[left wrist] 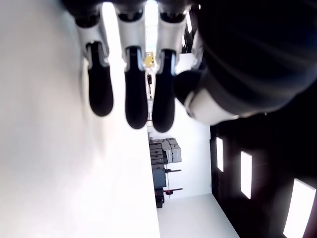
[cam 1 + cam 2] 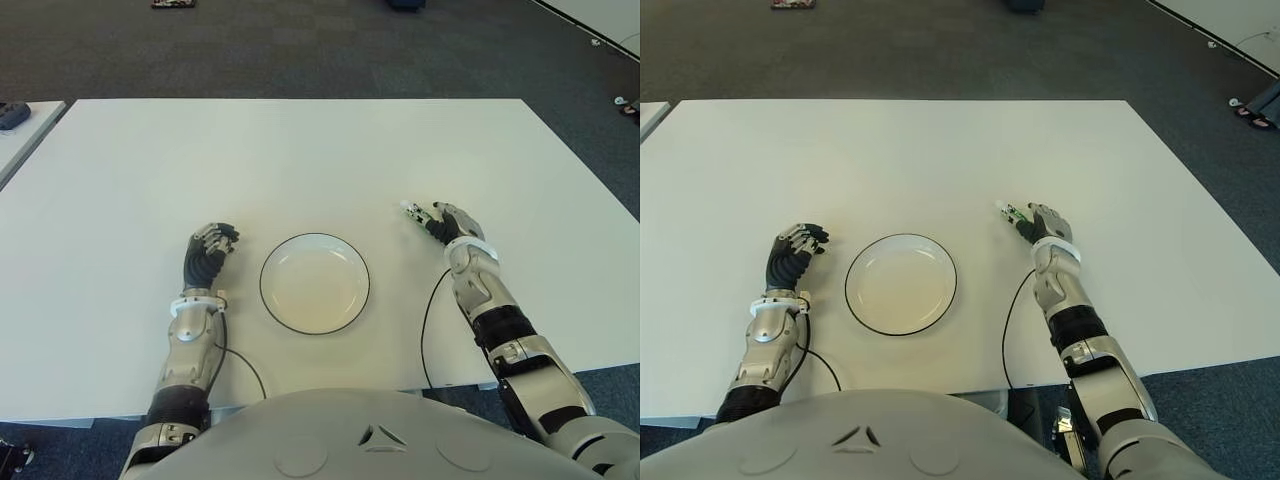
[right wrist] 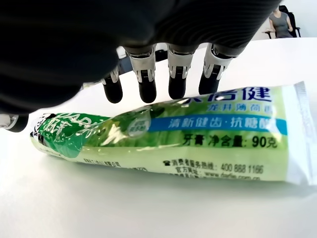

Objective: Put the toothpaste on the table into the plate.

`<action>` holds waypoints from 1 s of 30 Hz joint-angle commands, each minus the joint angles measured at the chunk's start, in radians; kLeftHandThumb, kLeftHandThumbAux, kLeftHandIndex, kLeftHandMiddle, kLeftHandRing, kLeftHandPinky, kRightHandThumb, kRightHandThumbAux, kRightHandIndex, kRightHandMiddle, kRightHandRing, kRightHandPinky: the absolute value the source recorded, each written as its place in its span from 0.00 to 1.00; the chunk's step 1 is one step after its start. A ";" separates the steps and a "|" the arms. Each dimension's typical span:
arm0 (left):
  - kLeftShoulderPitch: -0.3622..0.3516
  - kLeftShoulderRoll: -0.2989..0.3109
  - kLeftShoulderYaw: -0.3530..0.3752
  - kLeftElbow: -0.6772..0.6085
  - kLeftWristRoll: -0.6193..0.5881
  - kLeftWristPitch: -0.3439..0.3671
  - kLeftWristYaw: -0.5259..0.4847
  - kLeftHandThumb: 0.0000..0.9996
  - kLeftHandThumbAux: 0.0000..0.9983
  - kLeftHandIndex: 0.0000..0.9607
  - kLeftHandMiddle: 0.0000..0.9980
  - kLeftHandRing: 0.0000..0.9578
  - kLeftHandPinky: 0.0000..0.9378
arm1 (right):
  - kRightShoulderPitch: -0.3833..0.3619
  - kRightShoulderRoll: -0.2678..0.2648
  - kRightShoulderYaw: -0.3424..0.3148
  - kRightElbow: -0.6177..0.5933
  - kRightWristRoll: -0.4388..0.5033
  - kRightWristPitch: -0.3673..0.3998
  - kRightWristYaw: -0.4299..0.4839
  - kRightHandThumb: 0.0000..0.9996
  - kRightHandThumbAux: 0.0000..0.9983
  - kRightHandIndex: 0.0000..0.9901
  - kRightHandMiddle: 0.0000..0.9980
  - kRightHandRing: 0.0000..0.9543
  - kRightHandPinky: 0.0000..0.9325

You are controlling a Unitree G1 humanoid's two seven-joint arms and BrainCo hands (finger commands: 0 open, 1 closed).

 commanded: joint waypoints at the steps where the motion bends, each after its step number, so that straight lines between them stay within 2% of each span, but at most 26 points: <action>1: 0.043 -0.003 0.001 0.038 -0.007 0.021 -0.014 0.70 0.72 0.44 0.49 0.51 0.52 | 0.032 -0.002 -0.005 0.000 0.016 0.033 0.021 0.36 0.12 0.00 0.00 0.00 0.00; 14: 0.066 -0.022 0.014 -0.010 -0.012 0.082 0.015 0.70 0.72 0.44 0.47 0.50 0.51 | 0.045 0.000 0.005 0.025 0.021 -0.006 0.000 0.33 0.15 0.00 0.00 0.00 0.00; 19: 0.073 -0.031 0.018 -0.014 -0.004 0.068 0.026 0.70 0.72 0.44 0.47 0.50 0.51 | 0.056 -0.006 0.016 0.009 0.014 -0.005 0.018 0.34 0.17 0.00 0.00 0.00 0.00; 23: 0.078 -0.032 0.016 -0.012 0.010 0.047 0.033 0.70 0.72 0.44 0.47 0.50 0.51 | 0.060 -0.018 0.037 0.027 0.006 -0.052 0.007 0.34 0.19 0.00 0.00 0.00 0.00; 30: 0.082 -0.039 0.018 -0.017 0.003 0.056 0.032 0.70 0.72 0.44 0.47 0.50 0.51 | 0.064 -0.032 0.086 0.045 -0.010 -0.116 0.015 0.35 0.25 0.00 0.00 0.00 0.00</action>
